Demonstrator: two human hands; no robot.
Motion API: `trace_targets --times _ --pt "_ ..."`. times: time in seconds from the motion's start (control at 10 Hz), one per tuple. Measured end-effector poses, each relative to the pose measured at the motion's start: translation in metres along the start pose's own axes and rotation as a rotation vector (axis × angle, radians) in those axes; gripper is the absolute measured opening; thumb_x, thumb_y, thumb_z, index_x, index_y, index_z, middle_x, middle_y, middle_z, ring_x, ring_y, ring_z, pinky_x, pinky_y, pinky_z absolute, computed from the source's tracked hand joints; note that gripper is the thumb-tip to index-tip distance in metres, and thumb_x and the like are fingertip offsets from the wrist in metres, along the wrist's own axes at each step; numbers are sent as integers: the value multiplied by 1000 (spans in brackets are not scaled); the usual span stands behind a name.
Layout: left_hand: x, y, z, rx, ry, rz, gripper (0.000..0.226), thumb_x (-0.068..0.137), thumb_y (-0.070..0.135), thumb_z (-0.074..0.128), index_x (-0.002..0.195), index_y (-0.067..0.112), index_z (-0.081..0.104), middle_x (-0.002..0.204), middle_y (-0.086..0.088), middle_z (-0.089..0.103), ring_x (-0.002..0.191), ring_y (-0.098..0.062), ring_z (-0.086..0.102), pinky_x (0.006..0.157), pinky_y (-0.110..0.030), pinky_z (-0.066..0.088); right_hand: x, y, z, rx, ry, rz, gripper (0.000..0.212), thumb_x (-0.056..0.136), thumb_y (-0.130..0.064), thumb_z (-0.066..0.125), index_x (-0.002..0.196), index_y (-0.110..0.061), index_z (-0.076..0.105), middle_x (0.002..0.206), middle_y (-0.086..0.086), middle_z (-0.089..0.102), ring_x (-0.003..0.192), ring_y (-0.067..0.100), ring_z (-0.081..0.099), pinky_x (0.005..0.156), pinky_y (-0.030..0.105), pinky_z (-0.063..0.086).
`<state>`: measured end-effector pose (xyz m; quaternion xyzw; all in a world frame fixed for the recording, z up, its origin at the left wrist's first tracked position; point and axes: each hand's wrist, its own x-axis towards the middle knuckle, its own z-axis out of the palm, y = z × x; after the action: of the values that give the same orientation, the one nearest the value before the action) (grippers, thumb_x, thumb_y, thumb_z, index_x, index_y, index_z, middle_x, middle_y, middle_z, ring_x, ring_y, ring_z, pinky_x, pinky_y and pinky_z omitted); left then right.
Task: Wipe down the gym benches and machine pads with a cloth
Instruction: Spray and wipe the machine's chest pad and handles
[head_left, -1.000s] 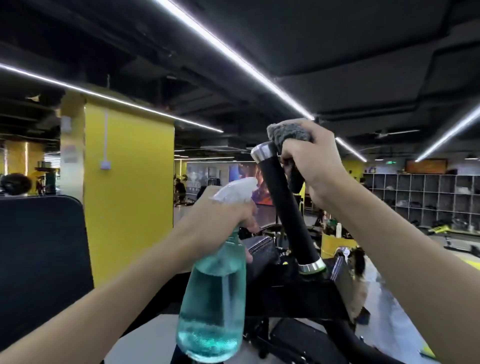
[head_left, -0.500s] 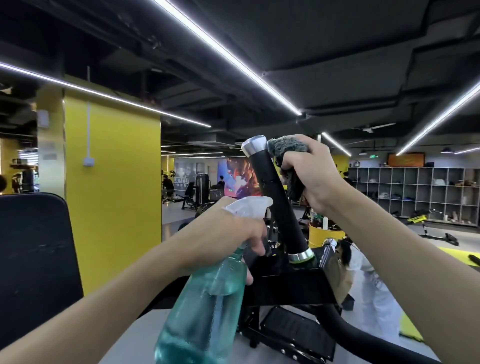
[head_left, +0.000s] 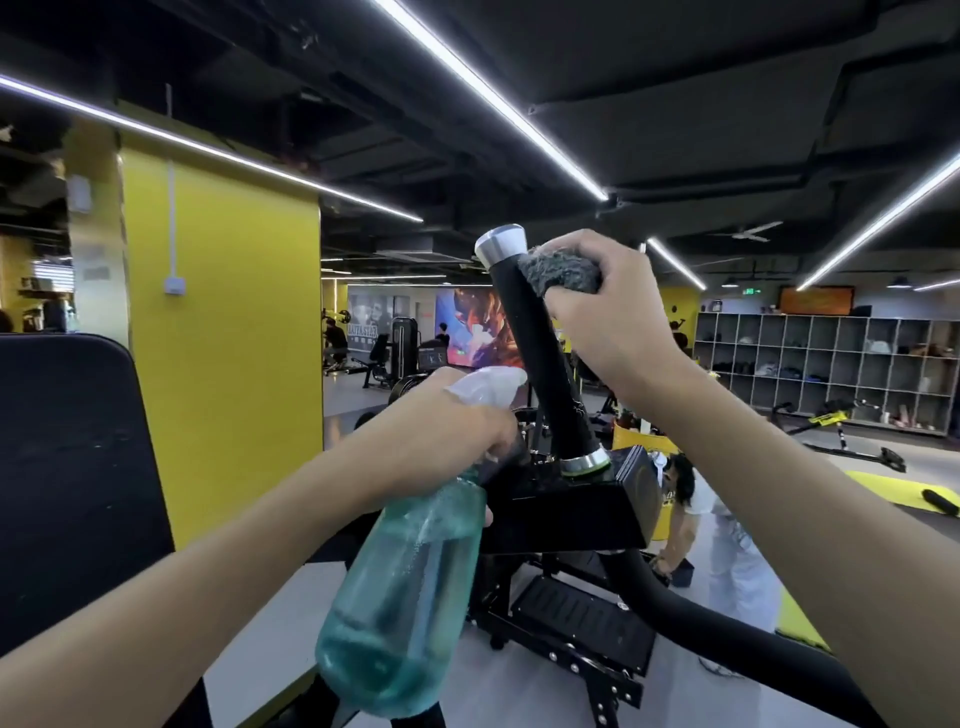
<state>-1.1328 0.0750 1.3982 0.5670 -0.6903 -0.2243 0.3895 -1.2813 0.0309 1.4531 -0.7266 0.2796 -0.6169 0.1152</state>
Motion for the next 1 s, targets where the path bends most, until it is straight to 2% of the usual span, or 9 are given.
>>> trace_targets --times 0.1,0.2,0.3,0.5,0.6,0.7,0.8,0.9,1.0 --pt "-6 -10 -13 -114 153 54 23 91 18 59 70 11 53 57 1 46 43 -12 38 43 -21 29 -15 -15 22 -147 -83 -278 29 78 0 62 90 -27 64 101 -1 59 89 7 55 71 8 41" --pt "-11 -24 -26 -243 343 118 34 88 9 58 57 21 60 66 -6 54 57 -22 52 52 -30 39 -23 -22 54 -184 -252 -304 28 76 -5 63 97 -22 69 99 -2 55 90 11 54 77 19 46" --pt "-14 -52 -43 -438 461 109 17 92 -1 60 76 5 65 64 -10 59 51 -27 60 54 -33 54 -28 -20 87 -200 -356 -232 27 78 -7 62 100 -22 69 101 3 53 92 20 55 82 37 50" --pt "-17 -122 -71 -374 678 6 29 86 26 60 80 -3 61 66 -11 53 55 -18 51 63 -32 44 -41 -4 151 -260 -542 -168 27 85 -12 56 109 -19 67 100 5 45 90 29 52 81 36 45" --pt "-18 -159 -80 -293 728 -82 30 97 20 53 77 -3 56 71 -14 55 57 -11 55 70 -29 45 -52 5 176 -342 -653 -174 28 83 -11 53 107 -20 64 107 9 46 97 35 52 86 43 47" --pt "-17 -197 -80 -240 686 -172 45 101 42 51 99 -3 51 77 -7 66 72 -11 62 73 -26 47 -63 15 194 -478 -734 -207 27 86 -13 53 111 -19 60 108 6 41 97 37 56 74 39 44" --pt "-12 -236 -68 -249 686 -281 33 99 36 58 103 8 42 77 0 72 80 -12 65 65 -26 43 -68 20 205 -611 -769 -274 26 90 -18 53 115 -15 57 101 5 33 96 37 56 67 38 35" --pt "-1 -265 -54 -285 756 -311 29 96 34 63 96 12 44 76 0 75 77 -15 66 65 -31 44 -66 25 214 -623 -770 -276 26 90 -16 53 116 -13 56 100 6 32 93 38 57 67 38 35" --pt "6 -280 -44 -309 848 -378 27 95 31 65 95 11 47 78 -2 74 66 -7 63 55 -26 40 -62 29 219 -609 -779 -248 26 89 -12 50 115 -12 56 99 7 33 83 37 51 67 38 35"
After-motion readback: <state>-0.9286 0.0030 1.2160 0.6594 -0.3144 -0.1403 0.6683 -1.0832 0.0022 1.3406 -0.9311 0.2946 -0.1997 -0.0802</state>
